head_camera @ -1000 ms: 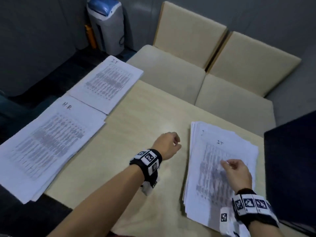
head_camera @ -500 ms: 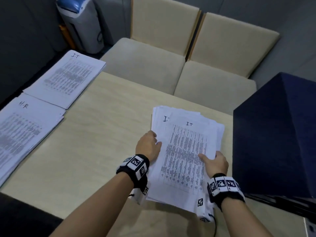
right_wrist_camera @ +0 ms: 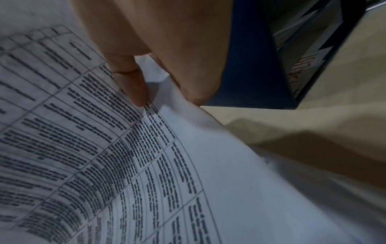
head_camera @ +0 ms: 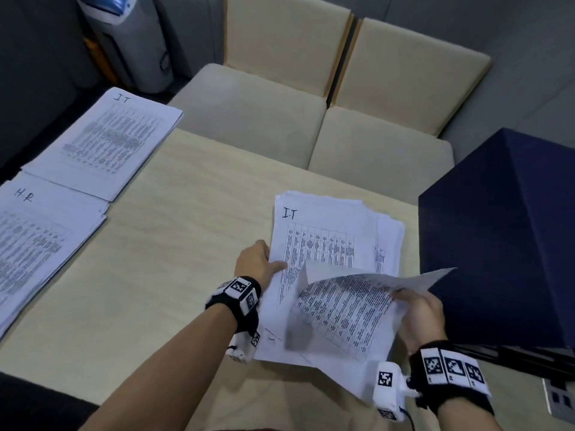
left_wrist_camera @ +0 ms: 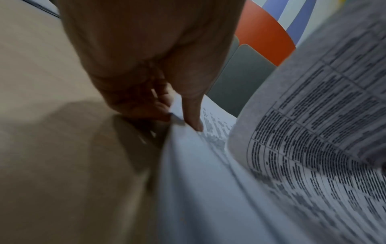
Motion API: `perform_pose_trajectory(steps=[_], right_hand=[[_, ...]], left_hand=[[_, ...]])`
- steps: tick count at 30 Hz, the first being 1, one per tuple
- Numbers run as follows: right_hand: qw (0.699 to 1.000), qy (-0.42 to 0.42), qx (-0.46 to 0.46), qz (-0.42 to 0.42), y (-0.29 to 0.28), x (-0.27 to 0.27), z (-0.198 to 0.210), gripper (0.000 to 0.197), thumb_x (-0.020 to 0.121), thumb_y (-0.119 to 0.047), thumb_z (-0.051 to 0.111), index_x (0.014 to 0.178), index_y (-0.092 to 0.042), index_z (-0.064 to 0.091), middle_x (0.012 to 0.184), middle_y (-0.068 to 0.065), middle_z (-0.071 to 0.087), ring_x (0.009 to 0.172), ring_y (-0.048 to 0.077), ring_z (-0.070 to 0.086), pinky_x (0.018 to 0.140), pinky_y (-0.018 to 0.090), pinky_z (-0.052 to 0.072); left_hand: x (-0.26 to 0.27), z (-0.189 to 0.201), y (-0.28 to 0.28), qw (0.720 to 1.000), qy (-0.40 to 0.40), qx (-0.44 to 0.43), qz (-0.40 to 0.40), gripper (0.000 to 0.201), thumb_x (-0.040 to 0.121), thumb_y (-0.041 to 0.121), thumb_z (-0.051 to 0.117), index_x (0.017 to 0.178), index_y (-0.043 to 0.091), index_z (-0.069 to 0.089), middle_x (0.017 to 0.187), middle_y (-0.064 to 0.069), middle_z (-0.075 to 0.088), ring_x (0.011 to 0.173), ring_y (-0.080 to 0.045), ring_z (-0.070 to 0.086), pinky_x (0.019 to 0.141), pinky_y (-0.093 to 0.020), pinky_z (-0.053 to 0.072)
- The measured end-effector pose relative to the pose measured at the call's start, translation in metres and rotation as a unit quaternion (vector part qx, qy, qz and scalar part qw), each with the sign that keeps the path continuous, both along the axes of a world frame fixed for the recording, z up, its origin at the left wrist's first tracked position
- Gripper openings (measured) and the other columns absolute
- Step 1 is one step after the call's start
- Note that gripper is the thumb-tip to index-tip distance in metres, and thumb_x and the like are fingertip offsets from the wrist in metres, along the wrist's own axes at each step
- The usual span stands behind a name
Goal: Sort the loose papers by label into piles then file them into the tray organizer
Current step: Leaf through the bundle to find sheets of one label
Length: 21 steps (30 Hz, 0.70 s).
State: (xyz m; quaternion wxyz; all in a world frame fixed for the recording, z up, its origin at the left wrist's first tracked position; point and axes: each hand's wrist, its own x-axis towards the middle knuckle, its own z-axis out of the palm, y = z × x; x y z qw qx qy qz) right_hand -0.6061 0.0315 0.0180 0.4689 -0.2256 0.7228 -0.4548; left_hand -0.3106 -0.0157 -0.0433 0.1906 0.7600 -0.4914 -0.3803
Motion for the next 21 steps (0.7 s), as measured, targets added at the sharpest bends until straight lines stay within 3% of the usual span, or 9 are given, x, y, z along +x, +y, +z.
perform_pose_trajectory(steps=[2,5,7,9,12,14,17,19,21], right_hand=[[0.999,-0.028,-0.022,0.008,-0.002,0.015,0.003,0.022,0.080,0.012,0.053,0.083,-0.003,0.068,0.085,0.017,0.066,0.081,0.030,0.063,0.075,0.035,0.048],[0.997,-0.055,-0.033,0.033,-0.008,0.035,0.002,0.026,0.075,0.004,0.054,0.092,-0.006,0.071,0.083,0.009,0.072,0.090,0.033,0.068,0.074,0.034,0.049],[0.991,-0.118,-0.028,0.049,-0.016,0.038,-0.004,0.041,0.082,0.005,0.051,0.114,-0.010,0.071,0.101,0.012,0.076,0.102,0.030,0.072,0.080,0.035,0.055],[0.985,-0.160,-0.035,0.055,-0.020,0.042,-0.003,0.048,0.087,0.011,0.050,0.127,-0.011,0.067,0.112,0.013,0.074,0.101,0.021,0.073,0.081,0.029,0.055],[0.983,-0.150,-0.075,0.069,-0.017,0.049,0.001,0.019,0.065,-0.003,0.076,0.079,-0.015,0.079,0.083,0.003,0.077,0.075,0.012,0.074,0.065,0.021,0.057],[0.985,-0.142,-0.086,0.042,-0.014,0.046,0.000,0.019,0.068,0.001,0.071,0.061,-0.016,0.073,0.073,0.002,0.074,0.067,0.013,0.072,0.058,0.019,0.056],[0.994,-0.087,-0.059,-0.032,-0.010,0.032,-0.010,0.032,0.082,0.019,0.049,0.081,-0.009,0.066,0.082,0.014,0.068,0.083,0.028,0.067,0.069,0.028,0.055],[0.996,-0.070,-0.033,-0.050,-0.005,0.029,-0.010,0.031,0.080,0.019,0.047,0.090,-0.009,0.059,0.083,0.013,0.067,0.084,0.030,0.065,0.064,0.029,0.055],[0.996,-0.070,-0.025,-0.053,-0.002,0.030,-0.006,0.034,0.082,0.015,0.050,0.105,-0.008,0.060,0.088,0.014,0.069,0.078,0.028,0.068,0.055,0.027,0.055]], left_hand=[[0.013,0.002,0.003,0.998,-0.032,-0.052,-0.019,0.037,0.084,0.035,0.074,0.072,0.016,0.044,0.066,-0.002,0.053,0.062,-0.024,0.047,0.058,-0.033,0.043],[0.030,0.015,0.007,0.986,-0.062,-0.139,-0.074,0.021,0.093,0.026,0.060,0.077,0.015,0.051,0.065,-0.002,0.058,0.061,-0.026,0.051,0.059,-0.037,0.047],[0.037,0.024,0.008,0.978,0.020,-0.175,-0.108,0.011,0.096,0.014,0.053,0.095,0.018,0.063,0.079,0.001,0.068,0.067,-0.022,0.061,0.064,-0.035,0.049],[0.039,0.033,0.009,0.967,0.140,-0.172,-0.129,0.027,0.093,0.001,0.052,0.110,0.015,0.068,0.097,0.002,0.073,0.076,-0.014,0.065,0.071,-0.030,0.050],[0.032,0.043,0.006,0.934,0.311,-0.104,-0.139,0.038,0.088,-0.010,0.052,0.114,0.011,0.069,0.110,-0.008,0.073,0.089,-0.024,0.065,0.079,-0.037,0.050],[0.022,0.046,0.002,0.928,0.350,-0.058,-0.110,0.043,0.088,-0.007,0.047,0.120,0.016,0.064,0.116,-0.009,0.069,0.090,-0.024,0.061,0.078,-0.035,0.048],[0.008,0.039,-0.006,0.970,0.236,-0.050,-0.013,0.023,0.098,0.013,0.049,0.121,0.011,0.053,0.107,-0.008,0.062,0.095,-0.026,0.060,0.084,-0.039,0.051],[0.001,0.028,-0.011,0.998,0.057,-0.020,-0.004,0.042,0.095,0.042,0.058,0.116,0.006,0.051,0.102,-0.007,0.059,0.094,-0.029,0.059,0.082,-0.040,0.051],[-0.005,0.019,-0.013,0.998,-0.033,0.016,-0.047,0.053,0.089,0.055,0.062,0.108,0.007,0.050,0.096,-0.008,0.059,0.089,-0.029,0.058,0.070,-0.036,0.047]])
